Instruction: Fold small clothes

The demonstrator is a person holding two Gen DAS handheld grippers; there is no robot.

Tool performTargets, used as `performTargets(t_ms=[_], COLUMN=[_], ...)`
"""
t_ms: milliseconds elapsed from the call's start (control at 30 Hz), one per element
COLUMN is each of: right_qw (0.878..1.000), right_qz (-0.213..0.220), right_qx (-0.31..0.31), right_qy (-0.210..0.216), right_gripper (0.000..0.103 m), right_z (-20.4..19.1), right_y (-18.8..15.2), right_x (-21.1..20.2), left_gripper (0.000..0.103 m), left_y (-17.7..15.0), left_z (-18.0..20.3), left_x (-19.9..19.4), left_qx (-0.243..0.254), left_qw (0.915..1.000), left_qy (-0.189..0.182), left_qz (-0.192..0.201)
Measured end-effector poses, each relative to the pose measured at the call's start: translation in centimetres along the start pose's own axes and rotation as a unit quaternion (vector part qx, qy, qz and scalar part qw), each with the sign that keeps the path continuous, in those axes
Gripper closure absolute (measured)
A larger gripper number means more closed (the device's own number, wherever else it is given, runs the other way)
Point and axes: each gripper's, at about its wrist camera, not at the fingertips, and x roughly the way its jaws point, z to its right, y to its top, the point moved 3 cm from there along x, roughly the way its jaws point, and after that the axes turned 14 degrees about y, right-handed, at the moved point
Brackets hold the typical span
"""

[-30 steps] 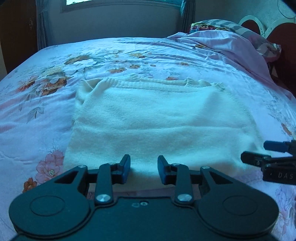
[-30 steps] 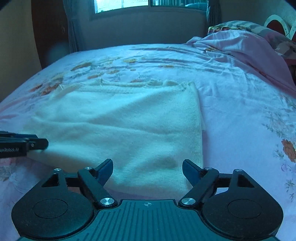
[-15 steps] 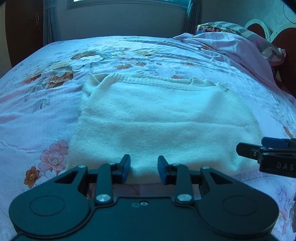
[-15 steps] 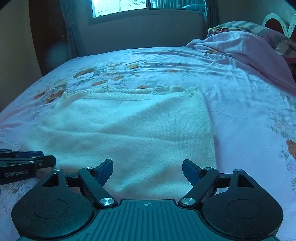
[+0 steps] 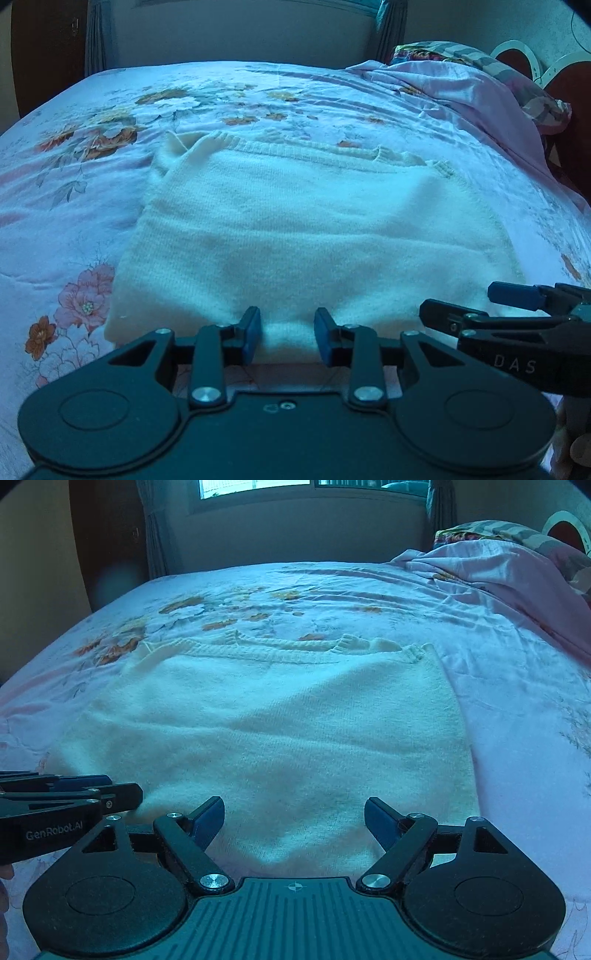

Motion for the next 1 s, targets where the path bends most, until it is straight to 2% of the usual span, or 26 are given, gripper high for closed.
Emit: performTargets(t_ms=[67,167,267,533,700,1000], right_qw=[0.999,1.000,1.000,0.997,0.997,0.998], right_qz=[-0.029,-0.023,-0.009,0.024,0.040,0.030], right_qx=[-0.010,-0.008,0.020,0.064,0.053,0.037], right_qy=[-0.014,-0.008,0.007,0.021,0.026,0.029], right_gripper=[0.020,0.021,0.020,0.021,0.021,0.021], right_z=[0.3,0.8,1.3,1.8,1.0,0.5], right_y=[-0.9,-1.3,-1.2,0.0,1.1,1.4], right_x=[1.4,0.9,-0.4,-3.0,-3.6,-2.1], left_gripper=[0.071,0.072,0.073,0.073,0.073,0.071], left_y=[-0.2,-0.1,0.1,0.5,1.2,2.5], left_z=[-0.2,-0.6,-1.0,-0.9,-1.3,-1.6], left_x=[0.2,0.1,-0.5,-1.3,-1.4,-0.8], left_qx=[0.002,-0.004,-0.017,-0.004,-0.010,0.000], left_qw=[1.0000,0.9999,0.9998,1.0000,0.9998,1.0000], left_qy=[-0.003,-0.009,-0.010,0.003,0.014,0.009], left_qz=[0.002,-0.004,-0.009,-0.006,-0.008,0.003])
